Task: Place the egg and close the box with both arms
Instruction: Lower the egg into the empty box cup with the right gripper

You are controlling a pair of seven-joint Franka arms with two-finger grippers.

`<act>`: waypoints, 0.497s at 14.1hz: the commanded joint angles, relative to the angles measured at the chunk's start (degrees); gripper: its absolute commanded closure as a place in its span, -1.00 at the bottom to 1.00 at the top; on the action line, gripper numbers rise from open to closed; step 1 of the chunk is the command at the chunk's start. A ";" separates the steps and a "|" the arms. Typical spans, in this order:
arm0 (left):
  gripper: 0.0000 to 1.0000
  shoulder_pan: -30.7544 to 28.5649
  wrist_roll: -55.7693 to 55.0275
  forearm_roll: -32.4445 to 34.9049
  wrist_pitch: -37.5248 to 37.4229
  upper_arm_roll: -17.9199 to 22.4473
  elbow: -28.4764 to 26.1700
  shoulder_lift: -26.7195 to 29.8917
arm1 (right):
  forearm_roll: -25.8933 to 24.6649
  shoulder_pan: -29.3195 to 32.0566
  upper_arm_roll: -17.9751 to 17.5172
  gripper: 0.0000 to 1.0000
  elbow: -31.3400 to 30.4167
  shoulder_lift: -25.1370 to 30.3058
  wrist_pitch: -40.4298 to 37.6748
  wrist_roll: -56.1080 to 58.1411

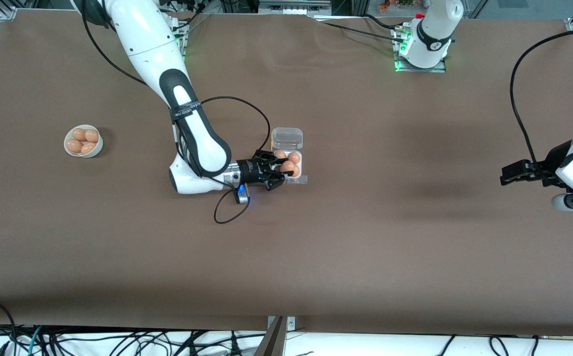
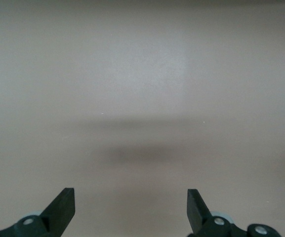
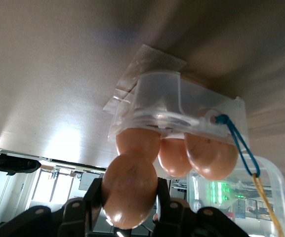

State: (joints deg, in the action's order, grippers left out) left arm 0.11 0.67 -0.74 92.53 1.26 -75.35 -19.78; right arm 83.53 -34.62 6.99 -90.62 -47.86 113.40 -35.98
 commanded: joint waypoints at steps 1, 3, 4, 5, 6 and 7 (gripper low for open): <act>-1.00 -0.02 0.12 0.39 -1.13 -0.03 0.82 0.27 | 0.58 0.51 -0.13 0.11 0.27 -1.27 -0.46 2.23; -1.00 -0.02 0.03 0.39 -1.13 -0.11 0.82 0.36 | 0.58 0.51 -0.13 0.10 0.10 -1.44 -0.46 2.50; -1.00 -0.02 0.03 0.39 -1.13 -0.11 0.82 0.27 | 0.58 0.43 -0.13 0.10 -0.51 -1.36 -0.46 2.50; -1.00 -0.02 0.03 0.39 -1.13 -0.03 0.82 0.36 | 0.66 0.34 -0.13 0.10 -0.61 -1.36 -0.55 2.41; -1.00 -0.02 0.03 0.39 -1.13 -0.03 0.82 0.27 | 0.67 0.43 -0.13 0.09 -0.78 -1.36 -1.85 2.24; -1.00 -0.02 0.03 0.30 -1.13 -0.03 0.82 0.36 | 0.75 0.69 -0.05 0.10 -0.96 -1.36 -3.96 2.06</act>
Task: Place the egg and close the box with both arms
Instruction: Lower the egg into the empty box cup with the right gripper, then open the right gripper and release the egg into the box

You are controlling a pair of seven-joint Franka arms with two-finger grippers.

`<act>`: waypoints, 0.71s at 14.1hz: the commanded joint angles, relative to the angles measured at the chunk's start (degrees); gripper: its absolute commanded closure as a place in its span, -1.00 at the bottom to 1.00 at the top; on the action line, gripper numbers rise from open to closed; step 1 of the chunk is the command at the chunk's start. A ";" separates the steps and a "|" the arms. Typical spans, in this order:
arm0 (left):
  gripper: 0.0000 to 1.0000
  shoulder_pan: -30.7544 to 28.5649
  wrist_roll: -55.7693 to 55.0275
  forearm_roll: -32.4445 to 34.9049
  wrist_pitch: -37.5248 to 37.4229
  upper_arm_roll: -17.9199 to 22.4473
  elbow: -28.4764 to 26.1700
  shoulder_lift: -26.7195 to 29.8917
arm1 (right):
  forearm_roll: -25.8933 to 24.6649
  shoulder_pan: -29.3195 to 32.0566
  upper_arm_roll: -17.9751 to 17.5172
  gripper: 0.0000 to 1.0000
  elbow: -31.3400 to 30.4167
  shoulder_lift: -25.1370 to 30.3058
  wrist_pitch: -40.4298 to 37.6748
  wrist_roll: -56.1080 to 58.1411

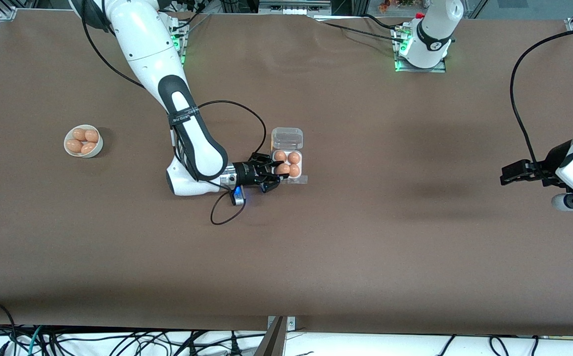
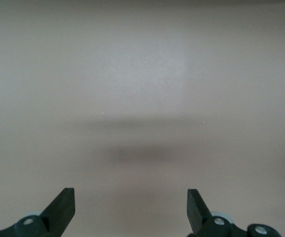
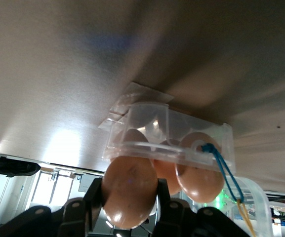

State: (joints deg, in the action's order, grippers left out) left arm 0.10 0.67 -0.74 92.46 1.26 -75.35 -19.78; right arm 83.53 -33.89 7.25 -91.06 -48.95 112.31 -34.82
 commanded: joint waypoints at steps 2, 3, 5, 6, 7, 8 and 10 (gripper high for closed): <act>-1.00 -0.01 0.03 0.39 -1.06 -0.03 0.82 0.27 | 0.76 1.54 -0.31 0.10 -0.87 -0.26 -6.56 1.07; -1.00 -0.01 0.03 0.39 -1.14 -0.03 0.82 0.36 | 0.76 1.55 -0.31 0.10 -0.96 -0.26 -7.28 1.42; -1.00 -0.01 0.03 0.30 -1.14 -0.03 0.82 0.27 | 0.84 1.55 -0.31 0.10 -0.96 -0.35 -7.11 1.68; -1.00 -0.01 0.03 0.30 -1.06 -0.03 0.82 0.36 | 0.93 1.55 -0.31 0.09 -0.96 -0.61 -7.11 2.21; -1.00 -0.01 0.03 0.30 -1.06 -0.03 0.82 0.27 | 0.93 1.55 -0.31 0.10 -0.96 -0.79 -7.28 2.56; -1.00 -0.01 0.03 0.30 -1.06 -0.03 0.82 0.36 | 1.02 1.55 -0.31 0.07 -0.96 -0.79 -7.11 2.56; -1.00 -0.01 0.03 0.30 -1.06 -0.12 0.82 0.27 | 1.11 1.54 -0.31 -0.59 -0.87 -1.23 -7.11 3.00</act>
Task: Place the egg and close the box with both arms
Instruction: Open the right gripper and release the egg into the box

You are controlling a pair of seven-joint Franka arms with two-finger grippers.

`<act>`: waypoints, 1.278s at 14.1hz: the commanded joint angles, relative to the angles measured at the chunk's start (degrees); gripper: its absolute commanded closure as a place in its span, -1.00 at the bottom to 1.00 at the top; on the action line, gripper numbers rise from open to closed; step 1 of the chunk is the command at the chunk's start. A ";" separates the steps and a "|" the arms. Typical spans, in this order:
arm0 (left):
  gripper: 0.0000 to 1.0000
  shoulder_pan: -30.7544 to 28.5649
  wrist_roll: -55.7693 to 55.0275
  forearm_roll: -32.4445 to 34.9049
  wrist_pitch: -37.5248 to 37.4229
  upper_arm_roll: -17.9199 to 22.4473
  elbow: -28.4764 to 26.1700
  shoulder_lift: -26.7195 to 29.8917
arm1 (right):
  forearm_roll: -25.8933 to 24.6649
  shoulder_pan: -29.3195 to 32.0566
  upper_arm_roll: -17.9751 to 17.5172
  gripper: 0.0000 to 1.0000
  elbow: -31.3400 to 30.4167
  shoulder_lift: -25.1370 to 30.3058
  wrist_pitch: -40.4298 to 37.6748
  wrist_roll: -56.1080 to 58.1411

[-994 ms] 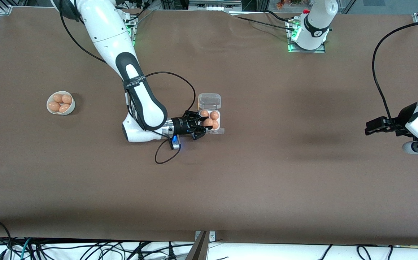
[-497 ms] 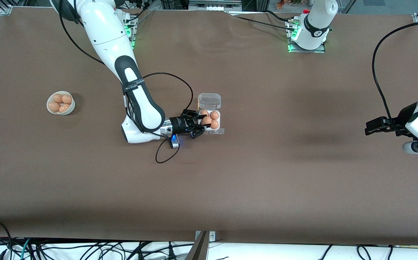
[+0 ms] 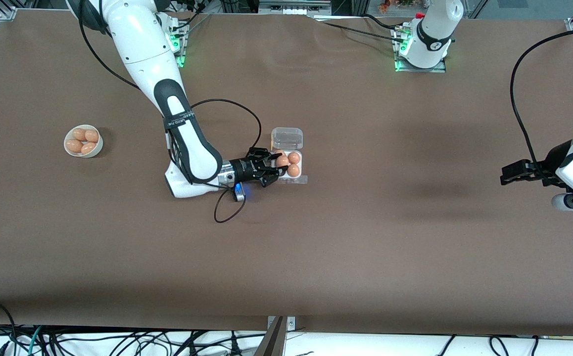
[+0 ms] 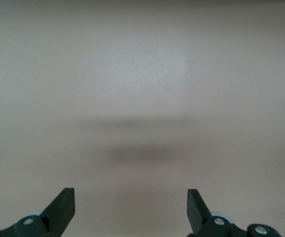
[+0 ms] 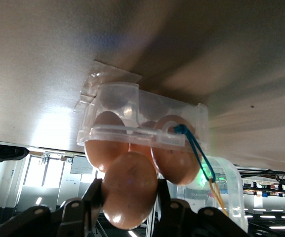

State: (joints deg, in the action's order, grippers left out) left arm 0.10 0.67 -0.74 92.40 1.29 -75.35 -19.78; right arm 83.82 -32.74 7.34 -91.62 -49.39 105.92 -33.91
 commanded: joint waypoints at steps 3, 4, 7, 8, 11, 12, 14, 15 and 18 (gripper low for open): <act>-1.00 -0.01 0.03 0.30 -1.00 -0.06 0.82 0.36 | 0.65 0.48 -0.39 -1.00 0.22 -0.80 -0.98 3.50; -1.00 -0.01 0.03 0.30 -1.00 -0.06 0.82 0.27 | 0.64 0.48 -0.30 -1.00 0.39 -0.62 -0.98 3.50; -1.00 -0.01 0.03 0.30 -1.00 -0.06 0.82 0.27 | -1.01 1.53 -0.13 -1.00 2.14 -0.01 -2.20 3.41; -1.00 -0.01 0.03 0.30 -1.00 -0.14 0.82 0.27 | -2.50 1.89 0.13 -1.00 3.37 0.08 -4.04 3.15; -0.88 0.69 0.03 0.22 -1.08 -0.06 0.82 0.27 | -9.17 5.57 0.31 -1.00 6.98 1.05 -8.78 2.80; -0.79 0.69 0.03 -0.22 -1.17 -0.06 0.73 0.27 | -11.81 6.63 0.31 -1.00 8.20 1.14 -10.45 2.62; -0.57 0.87 0.03 -0.31 -2.57 -0.75 0.82 0.27 | -19.61 7.69 1.71 -1.00 10.75 2.27 -12.22 2.45; -0.46 0.87 -0.06 -0.40 -2.75 -2.06 0.82 0.27 | -25.14 7.60 2.85 -1.00 10.85 4.02 -12.31 2.45; -0.18 2.00 -0.84 -0.49 -6.17 -4.79 0.73 0.18 | -41.66 7.69 5.66 -1.00 10.85 10.52 -12.40 2.53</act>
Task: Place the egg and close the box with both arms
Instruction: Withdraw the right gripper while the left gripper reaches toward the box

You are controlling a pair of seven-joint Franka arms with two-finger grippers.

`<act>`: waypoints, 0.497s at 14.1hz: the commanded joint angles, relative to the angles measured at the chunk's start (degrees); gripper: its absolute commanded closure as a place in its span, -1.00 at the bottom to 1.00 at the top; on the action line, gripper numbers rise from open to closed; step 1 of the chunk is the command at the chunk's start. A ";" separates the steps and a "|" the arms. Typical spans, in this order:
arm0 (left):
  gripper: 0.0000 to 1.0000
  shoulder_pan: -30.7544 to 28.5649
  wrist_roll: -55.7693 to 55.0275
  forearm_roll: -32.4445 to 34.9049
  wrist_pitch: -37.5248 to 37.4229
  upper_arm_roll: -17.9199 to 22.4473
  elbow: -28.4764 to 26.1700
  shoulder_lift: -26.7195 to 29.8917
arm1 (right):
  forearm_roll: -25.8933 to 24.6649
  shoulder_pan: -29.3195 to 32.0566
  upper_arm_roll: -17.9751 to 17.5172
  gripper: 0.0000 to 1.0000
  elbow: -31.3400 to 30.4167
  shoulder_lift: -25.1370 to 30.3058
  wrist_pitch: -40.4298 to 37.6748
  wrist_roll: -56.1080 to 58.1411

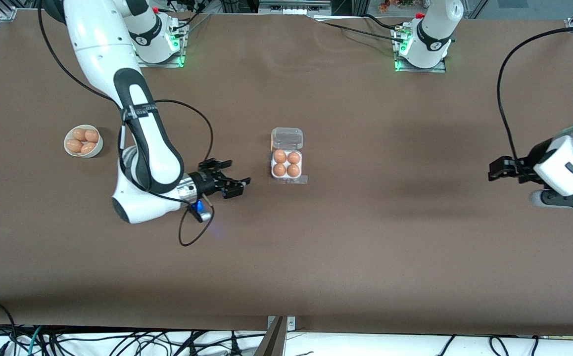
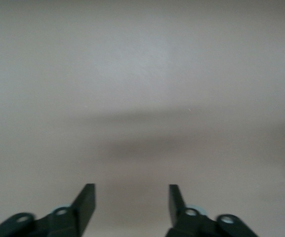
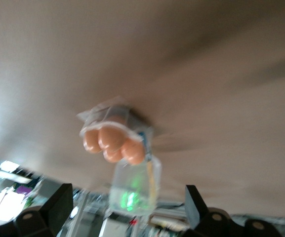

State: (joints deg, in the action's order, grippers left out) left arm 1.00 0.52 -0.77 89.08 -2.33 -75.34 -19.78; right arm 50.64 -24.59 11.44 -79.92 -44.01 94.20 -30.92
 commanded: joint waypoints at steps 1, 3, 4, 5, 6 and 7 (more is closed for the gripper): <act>-0.06 2.07 -2.69 -0.55 -4.25 -1.44 0.64 0.01 | -13.76 -0.46 2.09 -1.00 -0.85 7.60 -0.69 -0.37; 0.10 5.14 -7.44 -2.21 -5.84 -1.62 0.37 -0.34 | -24.22 -1.07 3.05 -1.00 -0.85 11.48 -0.69 -0.02; 0.21 6.46 -9.72 -3.44 -5.93 -1.62 0.29 -0.34 | -29.32 -1.17 3.23 -1.00 -0.85 13.32 -1.21 -0.02; 0.43 7.51 -11.83 -5.02 -6.02 -1.62 0.20 -0.52 | -33.98 -1.08 2.97 -1.00 -0.77 15.25 -2.43 0.33; 0.56 8.83 -13.51 -5.99 -6.28 -1.62 0.02 -0.52 | -37.33 -1.17 2.88 -1.00 -0.76 16.40 -3.58 0.07; 0.70 10.76 -15.35 -6.09 -7.15 -1.62 -0.07 -0.61 | -39.89 -1.51 2.88 -1.00 -0.76 17.37 -3.68 0.07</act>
State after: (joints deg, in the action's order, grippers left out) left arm 9.29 -11.59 -5.53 83.50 -4.43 -75.40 -20.40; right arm 15.78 -24.97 14.07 -79.39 -29.29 91.32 -30.92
